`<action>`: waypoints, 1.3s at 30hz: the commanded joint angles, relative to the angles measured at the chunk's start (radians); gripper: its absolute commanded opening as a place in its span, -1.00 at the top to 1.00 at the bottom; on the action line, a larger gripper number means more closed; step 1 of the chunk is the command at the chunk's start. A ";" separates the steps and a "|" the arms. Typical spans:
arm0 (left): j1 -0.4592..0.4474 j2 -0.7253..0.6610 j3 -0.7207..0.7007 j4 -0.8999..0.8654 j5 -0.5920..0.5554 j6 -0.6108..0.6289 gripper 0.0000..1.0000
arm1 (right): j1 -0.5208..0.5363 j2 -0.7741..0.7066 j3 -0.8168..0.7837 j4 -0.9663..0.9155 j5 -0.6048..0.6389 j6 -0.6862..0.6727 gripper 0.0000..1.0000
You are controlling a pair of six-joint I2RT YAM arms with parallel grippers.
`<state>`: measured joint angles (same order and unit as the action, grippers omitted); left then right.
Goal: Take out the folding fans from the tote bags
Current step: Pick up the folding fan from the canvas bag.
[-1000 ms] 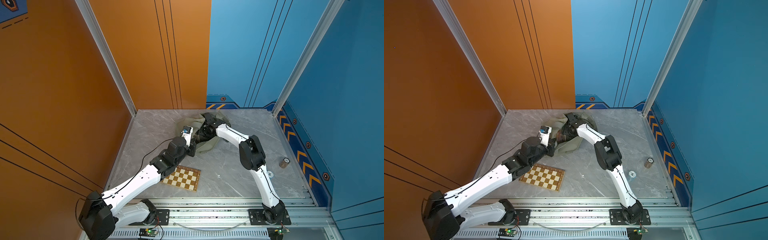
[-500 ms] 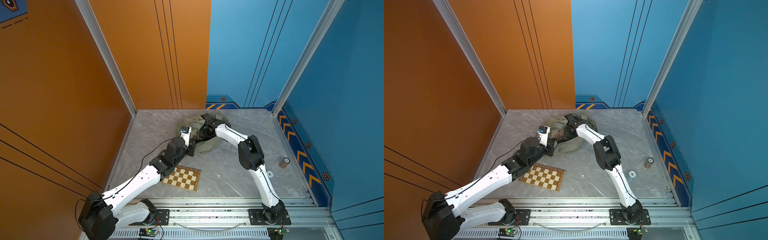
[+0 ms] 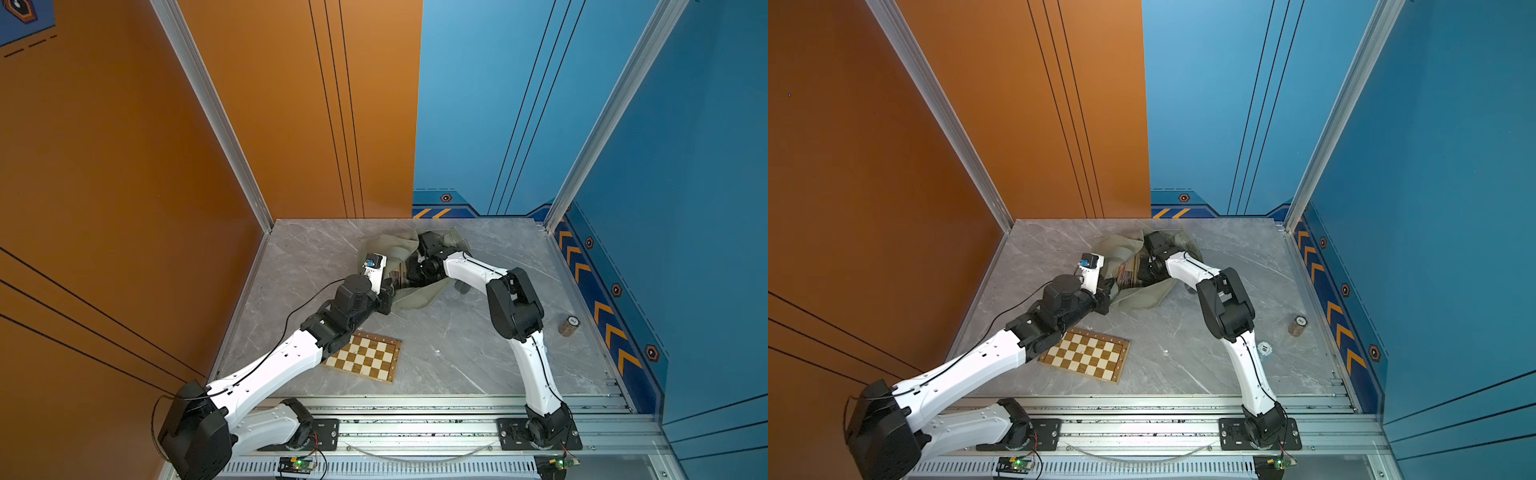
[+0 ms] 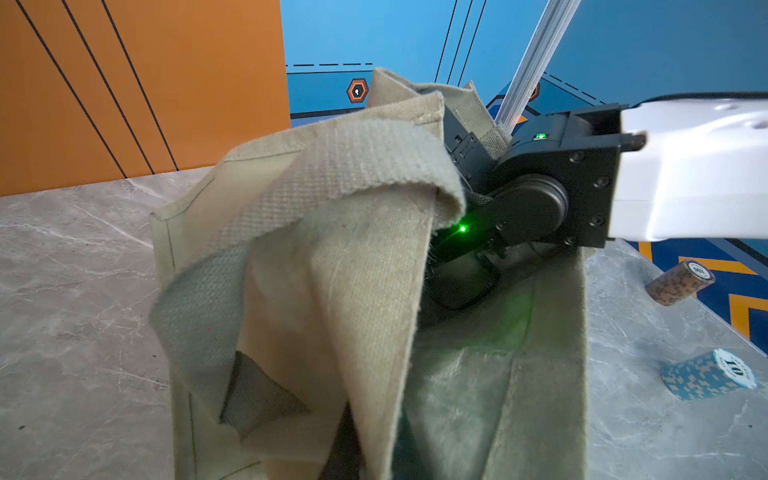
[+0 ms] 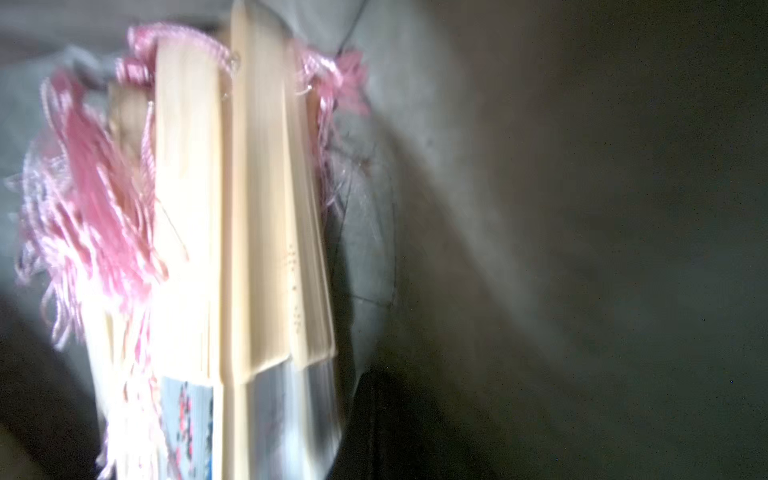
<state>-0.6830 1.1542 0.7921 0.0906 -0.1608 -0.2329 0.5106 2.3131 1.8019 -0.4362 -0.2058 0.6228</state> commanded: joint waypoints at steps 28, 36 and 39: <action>-0.017 -0.013 -0.050 -0.065 -0.077 0.014 1.00 | -0.077 -0.039 -0.033 0.226 0.001 0.175 -0.04; -0.009 0.008 -0.056 -0.036 -0.076 0.007 1.00 | -0.111 -0.033 -0.051 0.387 -0.050 0.318 -0.14; -0.007 0.018 -0.054 -0.028 -0.070 0.008 1.00 | -0.113 -0.010 -0.046 0.415 -0.069 0.359 -0.30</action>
<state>-0.6937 1.1641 0.7662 0.1135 -0.2260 -0.2264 0.4717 2.3074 1.7546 -0.1291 -0.3035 0.8745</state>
